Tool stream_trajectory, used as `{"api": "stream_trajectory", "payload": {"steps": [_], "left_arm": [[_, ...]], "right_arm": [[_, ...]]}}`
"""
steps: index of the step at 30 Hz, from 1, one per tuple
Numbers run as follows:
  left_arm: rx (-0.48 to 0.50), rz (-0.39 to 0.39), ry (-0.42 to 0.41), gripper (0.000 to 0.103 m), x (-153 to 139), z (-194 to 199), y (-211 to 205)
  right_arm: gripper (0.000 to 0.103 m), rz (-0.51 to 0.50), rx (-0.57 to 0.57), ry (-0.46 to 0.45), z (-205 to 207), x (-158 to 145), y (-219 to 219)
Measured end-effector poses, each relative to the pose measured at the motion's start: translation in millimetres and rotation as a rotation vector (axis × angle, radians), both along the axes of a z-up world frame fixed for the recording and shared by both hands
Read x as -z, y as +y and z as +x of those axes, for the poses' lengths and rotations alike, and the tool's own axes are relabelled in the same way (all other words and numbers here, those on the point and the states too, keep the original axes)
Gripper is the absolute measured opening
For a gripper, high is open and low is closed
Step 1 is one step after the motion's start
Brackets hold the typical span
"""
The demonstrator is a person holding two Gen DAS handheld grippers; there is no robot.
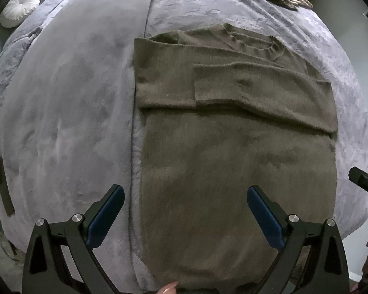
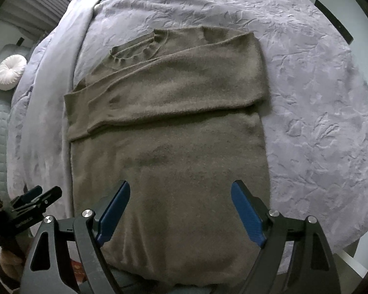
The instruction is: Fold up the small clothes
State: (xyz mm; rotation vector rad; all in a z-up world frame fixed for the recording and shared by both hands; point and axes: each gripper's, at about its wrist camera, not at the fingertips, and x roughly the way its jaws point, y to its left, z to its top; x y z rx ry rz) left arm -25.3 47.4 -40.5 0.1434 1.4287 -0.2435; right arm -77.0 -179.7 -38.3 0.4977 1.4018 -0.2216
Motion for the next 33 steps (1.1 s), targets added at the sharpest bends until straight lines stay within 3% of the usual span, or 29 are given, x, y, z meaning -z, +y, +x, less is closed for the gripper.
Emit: {"api": "stream_trajectory", "payload": {"steps": [16, 24, 33], "left_arm": [[0.005, 0.014, 0.002, 0.100, -1.5, 4.2, 16.1], [0.022, 0.001, 0.005, 0.100, 1.6, 7.2, 28.4], [0.086, -0.002, 0.018, 0.100, 14.6, 4.9, 40.2]], "right_arm": [[0.087, 0.026, 0.032, 0.056, 7.5, 4.3, 16.0], [0.087, -0.047, 0.063, 0.061, 10.2, 0.1, 30.2], [0.087, -0.059, 0.140, 0.084, -3.9, -1.2, 32.9]]}}
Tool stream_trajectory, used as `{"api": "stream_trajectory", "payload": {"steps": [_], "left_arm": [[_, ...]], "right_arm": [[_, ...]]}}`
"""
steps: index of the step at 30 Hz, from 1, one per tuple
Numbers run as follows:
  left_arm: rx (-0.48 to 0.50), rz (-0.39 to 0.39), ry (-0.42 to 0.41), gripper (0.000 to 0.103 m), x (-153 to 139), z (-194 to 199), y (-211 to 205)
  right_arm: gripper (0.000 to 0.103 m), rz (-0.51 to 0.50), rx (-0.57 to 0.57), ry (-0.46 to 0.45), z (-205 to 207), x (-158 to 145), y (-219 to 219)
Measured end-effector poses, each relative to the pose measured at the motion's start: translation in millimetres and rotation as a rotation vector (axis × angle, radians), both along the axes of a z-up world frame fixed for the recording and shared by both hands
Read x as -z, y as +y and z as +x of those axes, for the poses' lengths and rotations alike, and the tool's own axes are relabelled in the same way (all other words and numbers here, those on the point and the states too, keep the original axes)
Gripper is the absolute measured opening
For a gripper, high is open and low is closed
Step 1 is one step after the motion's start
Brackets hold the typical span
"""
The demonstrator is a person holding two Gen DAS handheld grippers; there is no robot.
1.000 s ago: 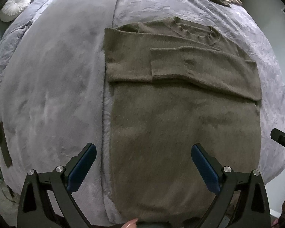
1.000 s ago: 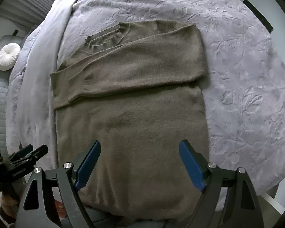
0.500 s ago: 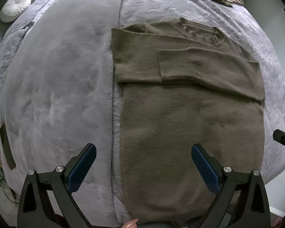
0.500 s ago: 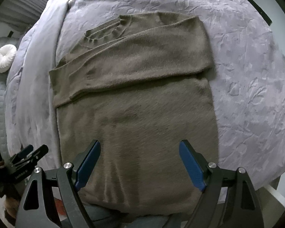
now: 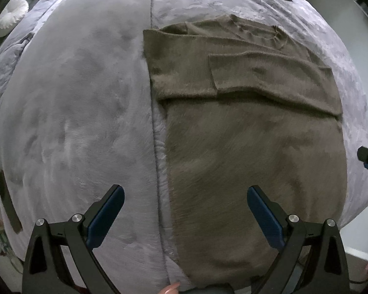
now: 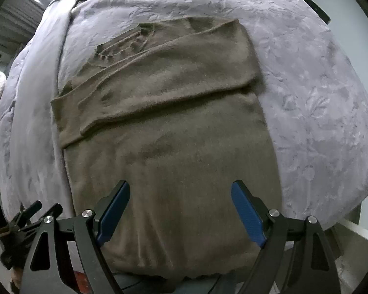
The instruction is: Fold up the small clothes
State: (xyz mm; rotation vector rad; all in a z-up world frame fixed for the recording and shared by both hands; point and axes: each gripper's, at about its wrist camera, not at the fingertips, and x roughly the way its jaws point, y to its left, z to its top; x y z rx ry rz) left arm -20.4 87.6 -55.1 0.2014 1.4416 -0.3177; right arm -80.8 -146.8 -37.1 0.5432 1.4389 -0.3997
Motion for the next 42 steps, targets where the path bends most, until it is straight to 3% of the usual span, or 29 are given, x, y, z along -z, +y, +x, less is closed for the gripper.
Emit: {"api": "stream_trajectory", "payload": {"steps": [14, 24, 33, 37, 42], "left_arm": [[-0.009, -0.019, 0.007, 0.100, 6.2, -14.3, 12.0], [-0.069, -0.012, 0.034, 0.100, 14.1, -54.4, 2.0], [-0.176, -0.110, 0.145, 0.100, 47.2, -88.0, 28.9], [-0.165, -0.144, 0.173, 0.100, 61.7, -104.5, 28.3], [-0.114, -0.191, 0.220, 0.100, 83.6, -128.0, 13.5]], "right_arm": [[0.087, 0.061, -0.065, -0.023, -18.0, 4.8, 3.0], [0.087, 0.130, -0.057, -0.006, -76.6, 22.8, -28.5], [0.087, 0.251, 0.025, -0.002, -130.9, 60.1, -62.5], [0.087, 0.291, 0.048, 0.017, -150.5, 83.2, -70.5], [0.087, 0.434, 0.047, 0.013, -168.6, 112.3, -62.5]]}}
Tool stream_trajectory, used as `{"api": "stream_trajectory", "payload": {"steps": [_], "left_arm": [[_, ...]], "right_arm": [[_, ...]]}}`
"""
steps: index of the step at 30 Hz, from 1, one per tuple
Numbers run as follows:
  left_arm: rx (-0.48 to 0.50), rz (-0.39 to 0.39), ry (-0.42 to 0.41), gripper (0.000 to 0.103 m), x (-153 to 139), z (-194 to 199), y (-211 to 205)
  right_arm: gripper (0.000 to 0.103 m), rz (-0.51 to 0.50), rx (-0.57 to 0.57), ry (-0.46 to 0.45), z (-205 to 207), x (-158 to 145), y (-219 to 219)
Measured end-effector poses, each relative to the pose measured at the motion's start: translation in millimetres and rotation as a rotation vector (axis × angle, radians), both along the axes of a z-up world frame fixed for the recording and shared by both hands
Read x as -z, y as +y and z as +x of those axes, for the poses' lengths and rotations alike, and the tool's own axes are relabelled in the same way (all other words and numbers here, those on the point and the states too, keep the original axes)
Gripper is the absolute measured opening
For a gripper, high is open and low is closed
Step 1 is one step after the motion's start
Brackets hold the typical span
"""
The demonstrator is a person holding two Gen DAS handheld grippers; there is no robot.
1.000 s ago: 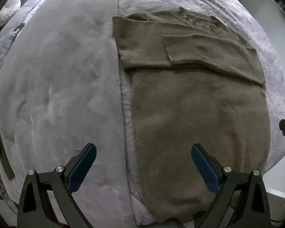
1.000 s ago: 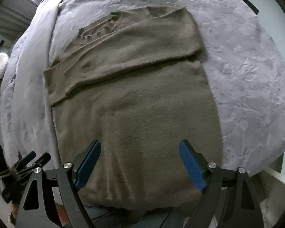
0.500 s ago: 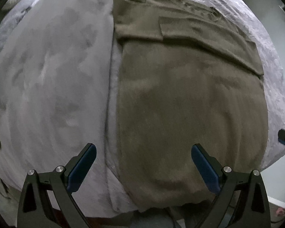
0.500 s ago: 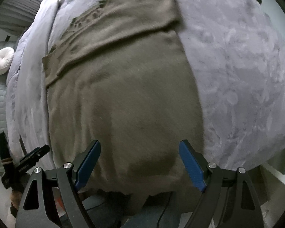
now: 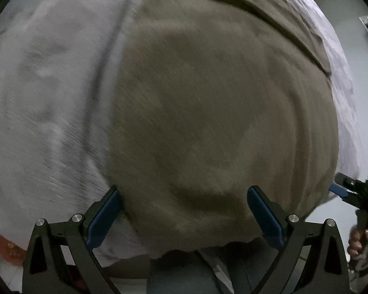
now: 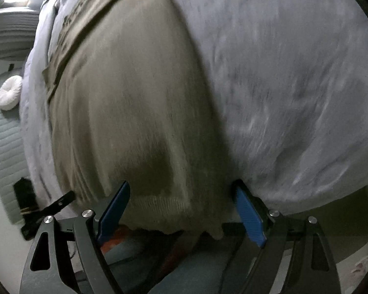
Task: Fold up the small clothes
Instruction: 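Lower both tools to the sweater hem and close them on it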
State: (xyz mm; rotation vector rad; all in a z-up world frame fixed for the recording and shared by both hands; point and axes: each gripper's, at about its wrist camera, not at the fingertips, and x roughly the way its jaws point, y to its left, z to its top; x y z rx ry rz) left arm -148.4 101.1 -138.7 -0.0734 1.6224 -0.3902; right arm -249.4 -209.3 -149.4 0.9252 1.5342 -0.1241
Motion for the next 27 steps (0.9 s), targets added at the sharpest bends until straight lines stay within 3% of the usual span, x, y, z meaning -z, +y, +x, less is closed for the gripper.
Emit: {"api": "stream_trajectory", "payload": {"steps": [9, 11, 12, 13, 15, 16, 17, 18, 21, 27], "left_arm": [[0.092, -0.054, 0.025, 0.100, 14.0, -30.3, -20.0], [0.098, -0.093, 0.035, 0.100, 10.7, -33.8, -21.9], [0.101, -0.113, 0.040, 0.094, 8.0, -33.6, -23.3], [0.107, -0.133, 0.042, 0.088, 6.4, -35.8, -24.4], [0.119, -0.139, 0.060, 0.055, 6.9, -38.5, -24.5], [0.124, -0.149, 0.078, 0.043, 8.4, -38.3, -24.2], [0.125, -0.159, 0.091, 0.024, 9.4, -37.1, -22.8], [0.121, -0.172, 0.103, 0.018, 9.8, -32.8, -21.7], [0.105, -0.216, 0.104, 0.014, -2.4, -23.1, -13.0], [0.089, -0.352, 0.007, 0.014, -62.9, 16.0, 1.4]], "right_arm": [[0.087, 0.150, 0.015, -0.080, -4.9, 9.4, 21.7], [0.077, 0.153, 0.044, -0.062, -8.4, 12.2, 19.5], [0.054, 0.151, 0.056, -0.049, -11.4, 14.2, 17.5], [0.014, 0.150, 0.066, -0.033, -13.5, 16.5, 15.4], [0.011, 0.142, 0.068, -0.040, -14.1, 14.2, 16.4], [0.011, 0.139, 0.059, -0.050, -14.9, 10.3, 15.9], [0.011, 0.152, 0.047, -0.080, -12.2, 2.5, 18.7], [0.011, 0.171, 0.049, -0.104, -12.1, -2.9, 20.3], [0.011, 0.237, 0.083, -0.197, -0.6, -27.6, 21.1], [0.011, 0.287, 0.194, -0.374, 47.4, -79.3, 6.2]]}}
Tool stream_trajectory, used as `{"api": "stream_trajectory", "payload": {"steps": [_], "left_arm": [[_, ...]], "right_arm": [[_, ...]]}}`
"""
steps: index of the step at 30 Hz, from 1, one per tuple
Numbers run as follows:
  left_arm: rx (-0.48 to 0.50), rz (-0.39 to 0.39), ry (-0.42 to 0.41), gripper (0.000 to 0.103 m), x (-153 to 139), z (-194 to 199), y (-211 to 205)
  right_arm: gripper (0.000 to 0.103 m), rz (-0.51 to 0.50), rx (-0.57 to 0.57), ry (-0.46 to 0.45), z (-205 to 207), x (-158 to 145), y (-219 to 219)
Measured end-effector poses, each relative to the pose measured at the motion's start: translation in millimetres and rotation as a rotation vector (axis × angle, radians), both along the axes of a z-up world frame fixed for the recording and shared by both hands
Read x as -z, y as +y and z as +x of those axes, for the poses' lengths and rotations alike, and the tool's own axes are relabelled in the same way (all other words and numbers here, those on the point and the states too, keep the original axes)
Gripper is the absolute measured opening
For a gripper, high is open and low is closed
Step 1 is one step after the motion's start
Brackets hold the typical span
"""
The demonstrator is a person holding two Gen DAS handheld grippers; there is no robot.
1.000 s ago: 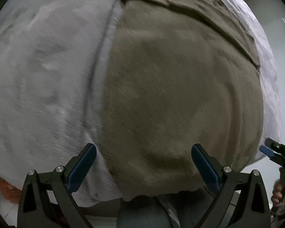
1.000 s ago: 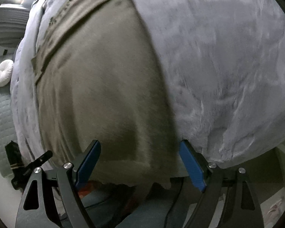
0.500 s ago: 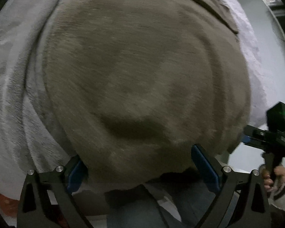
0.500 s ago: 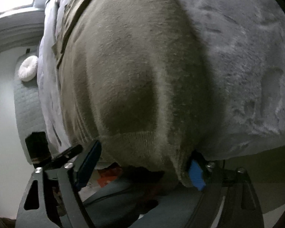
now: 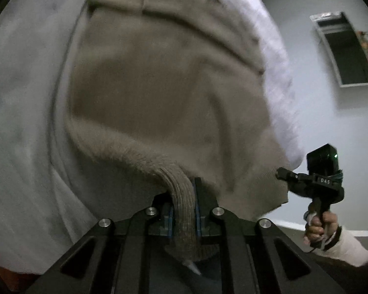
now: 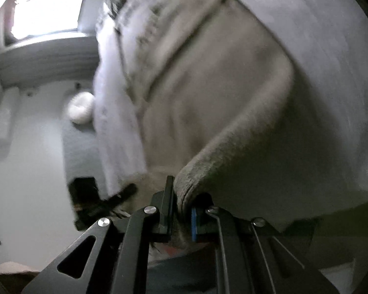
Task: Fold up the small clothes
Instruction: 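Lower both tools to the sweater hem and close them on it, then lift the hem with both tools, fold it toward the collar, open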
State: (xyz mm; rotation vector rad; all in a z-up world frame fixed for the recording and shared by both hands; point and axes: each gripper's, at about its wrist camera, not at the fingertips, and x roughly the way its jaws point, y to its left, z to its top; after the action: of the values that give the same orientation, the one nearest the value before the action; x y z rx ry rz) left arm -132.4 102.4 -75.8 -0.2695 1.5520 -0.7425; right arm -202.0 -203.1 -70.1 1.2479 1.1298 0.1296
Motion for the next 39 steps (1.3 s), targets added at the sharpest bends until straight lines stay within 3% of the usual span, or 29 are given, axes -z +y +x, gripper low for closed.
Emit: {"api": "stream_trajectory", "payload": {"steps": [7, 13, 16, 22, 26, 29, 35, 39], "left_arm": [[-0.018, -0.082, -0.115, 0.014, -51.9, 79.1, -0.6], [-0.016, -0.166, -0.180, 0.014, -82.2, 161.7, 3.3], [-0.018, -0.145, -0.190, 0.014, -76.0, 199.3, -14.1], [-0.098, -0.098, -0.210, 0.014, -40.0, 262.5, -40.4], [-0.147, 0.015, -0.226, 0.014, -7.1, 279.7, -58.6], [-0.210, 0.057, -0.199, 0.014, 16.8, 293.5, -66.8], [-0.251, 0.135, -0.186, 0.015, 57.2, 313.2, -78.6], [-0.215, 0.164, -0.237, 0.015, 54.2, 311.8, -84.6]], "right_arm": [[0.011, -0.011, 0.126, -0.141, 76.6, -47.8, -15.8], [0.011, -0.040, 0.165, -0.182, 133.1, -55.5, -49.1], [0.011, -0.057, 0.156, -0.166, 158.8, -46.0, -67.2], [0.011, -0.043, 0.117, -0.069, 214.0, 12.5, -106.1], [0.011, -0.008, 0.114, -0.041, 237.6, 56.0, -125.0], [0.011, 0.041, 0.156, -0.038, 244.3, 81.6, -138.7], [0.014, 0.097, 0.184, -0.047, 250.4, 109.4, -148.9], [0.016, 0.119, 0.230, -0.043, 249.3, 114.1, -152.4]]}}
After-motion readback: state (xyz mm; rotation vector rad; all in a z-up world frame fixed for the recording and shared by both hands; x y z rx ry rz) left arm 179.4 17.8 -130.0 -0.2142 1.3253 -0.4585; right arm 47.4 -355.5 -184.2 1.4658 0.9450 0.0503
